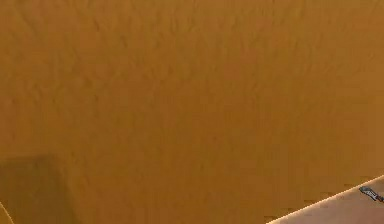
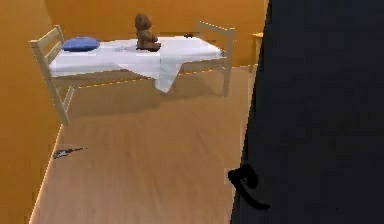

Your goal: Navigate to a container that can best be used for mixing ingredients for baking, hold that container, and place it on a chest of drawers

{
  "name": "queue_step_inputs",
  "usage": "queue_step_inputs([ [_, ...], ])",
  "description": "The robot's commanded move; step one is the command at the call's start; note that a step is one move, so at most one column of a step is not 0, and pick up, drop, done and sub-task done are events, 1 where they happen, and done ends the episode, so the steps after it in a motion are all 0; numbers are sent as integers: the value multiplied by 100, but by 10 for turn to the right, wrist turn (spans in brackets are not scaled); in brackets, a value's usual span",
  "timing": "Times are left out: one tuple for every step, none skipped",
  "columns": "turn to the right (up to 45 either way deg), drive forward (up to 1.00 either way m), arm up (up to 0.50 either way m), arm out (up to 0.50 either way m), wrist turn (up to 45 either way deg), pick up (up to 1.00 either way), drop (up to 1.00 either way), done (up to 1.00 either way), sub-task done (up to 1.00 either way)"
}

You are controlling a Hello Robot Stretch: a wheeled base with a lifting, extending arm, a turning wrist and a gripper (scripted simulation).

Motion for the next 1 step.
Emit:
queue_step_inputs([
  [0, 20, 0, 0, 0, 0, 0, 0, 0],
])
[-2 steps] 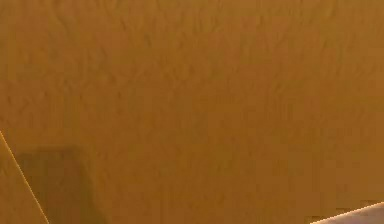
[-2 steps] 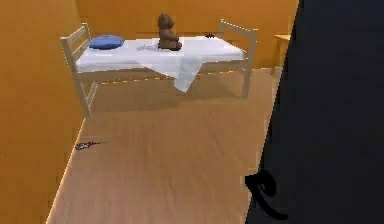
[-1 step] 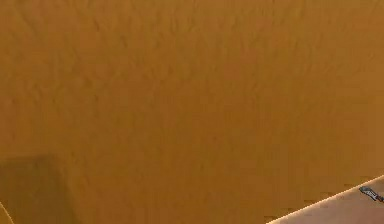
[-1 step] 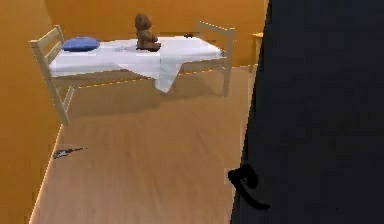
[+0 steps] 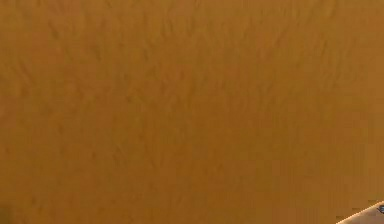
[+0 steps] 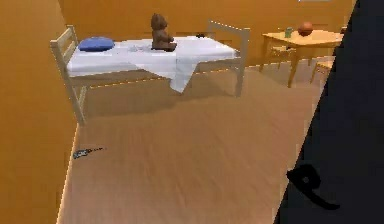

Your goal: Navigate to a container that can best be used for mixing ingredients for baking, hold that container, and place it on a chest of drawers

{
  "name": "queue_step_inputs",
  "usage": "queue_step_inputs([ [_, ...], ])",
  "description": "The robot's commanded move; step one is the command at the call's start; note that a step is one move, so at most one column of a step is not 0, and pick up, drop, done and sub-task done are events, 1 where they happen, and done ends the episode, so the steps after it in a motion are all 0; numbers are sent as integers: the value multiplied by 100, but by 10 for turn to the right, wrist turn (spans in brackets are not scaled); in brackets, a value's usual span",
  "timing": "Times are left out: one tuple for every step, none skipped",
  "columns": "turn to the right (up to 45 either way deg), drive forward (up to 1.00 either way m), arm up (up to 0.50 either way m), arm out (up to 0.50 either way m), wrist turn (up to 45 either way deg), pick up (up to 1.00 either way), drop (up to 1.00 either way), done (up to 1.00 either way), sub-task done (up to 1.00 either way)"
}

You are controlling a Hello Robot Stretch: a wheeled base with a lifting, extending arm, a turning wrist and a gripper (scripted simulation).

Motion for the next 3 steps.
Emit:
queue_step_inputs([
  [450, 0, 0, 0, 0, 0, 0, 0, 0],
  [330, 0, 0, 0, 0, 0, 0, 0, 0],
  [0, 95, 0, 0, 0, 0, 0, 0, 0],
])
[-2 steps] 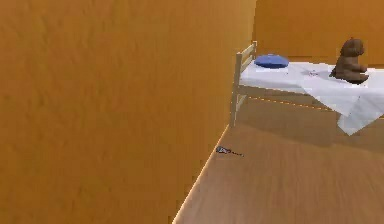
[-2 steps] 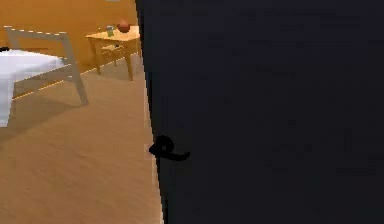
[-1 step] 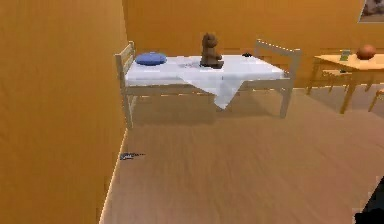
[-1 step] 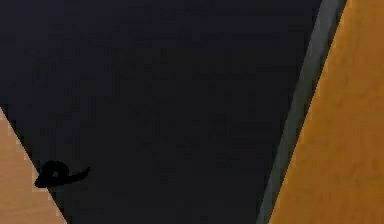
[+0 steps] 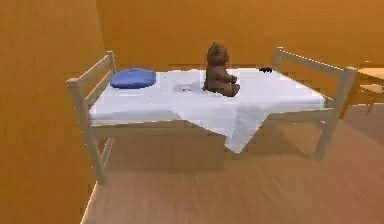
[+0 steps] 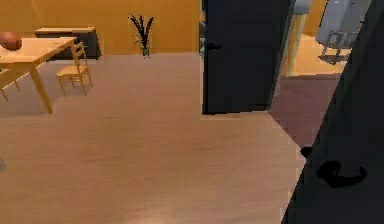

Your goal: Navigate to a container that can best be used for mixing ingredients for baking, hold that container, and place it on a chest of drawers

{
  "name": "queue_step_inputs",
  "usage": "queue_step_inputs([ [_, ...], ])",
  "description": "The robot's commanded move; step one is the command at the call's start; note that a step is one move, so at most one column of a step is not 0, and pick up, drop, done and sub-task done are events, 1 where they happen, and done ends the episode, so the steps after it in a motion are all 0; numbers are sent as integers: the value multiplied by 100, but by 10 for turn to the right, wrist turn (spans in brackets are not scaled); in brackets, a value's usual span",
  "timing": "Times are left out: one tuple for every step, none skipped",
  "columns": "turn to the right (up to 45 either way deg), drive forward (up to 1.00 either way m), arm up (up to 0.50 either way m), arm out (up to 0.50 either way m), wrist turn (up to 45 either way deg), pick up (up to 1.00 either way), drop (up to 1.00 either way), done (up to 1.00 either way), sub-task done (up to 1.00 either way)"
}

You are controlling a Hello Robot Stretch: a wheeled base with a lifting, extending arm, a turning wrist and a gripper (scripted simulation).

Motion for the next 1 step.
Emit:
queue_step_inputs([
  [450, 0, 0, 0, 0, 0, 0, 0, 0],
])
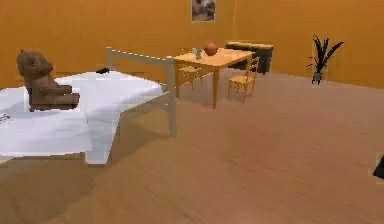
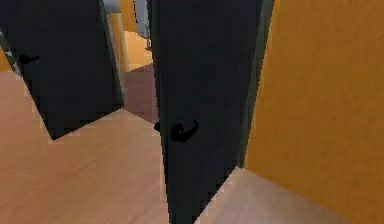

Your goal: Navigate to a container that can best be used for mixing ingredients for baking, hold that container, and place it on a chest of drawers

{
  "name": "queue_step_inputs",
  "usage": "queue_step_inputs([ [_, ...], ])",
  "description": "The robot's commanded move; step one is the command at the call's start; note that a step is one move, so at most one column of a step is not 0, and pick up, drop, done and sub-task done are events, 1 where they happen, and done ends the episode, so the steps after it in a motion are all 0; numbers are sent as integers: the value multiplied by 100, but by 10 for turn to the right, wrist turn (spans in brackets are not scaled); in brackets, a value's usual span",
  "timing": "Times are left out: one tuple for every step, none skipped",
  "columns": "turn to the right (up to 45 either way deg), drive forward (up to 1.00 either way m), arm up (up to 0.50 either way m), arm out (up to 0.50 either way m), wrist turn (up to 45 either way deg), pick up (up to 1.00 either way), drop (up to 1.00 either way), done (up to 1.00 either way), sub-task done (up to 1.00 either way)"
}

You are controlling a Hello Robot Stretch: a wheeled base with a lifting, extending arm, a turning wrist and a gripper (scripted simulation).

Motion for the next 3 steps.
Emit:
queue_step_inputs([
  [390, 0, 0, 0, 0, 0, 0, 0, 0],
  [0, 75, 0, 0, 0, 0, 0, 0, 0],
  [420, 0, 0, 0, 0, 0, 0, 0, 0],
])
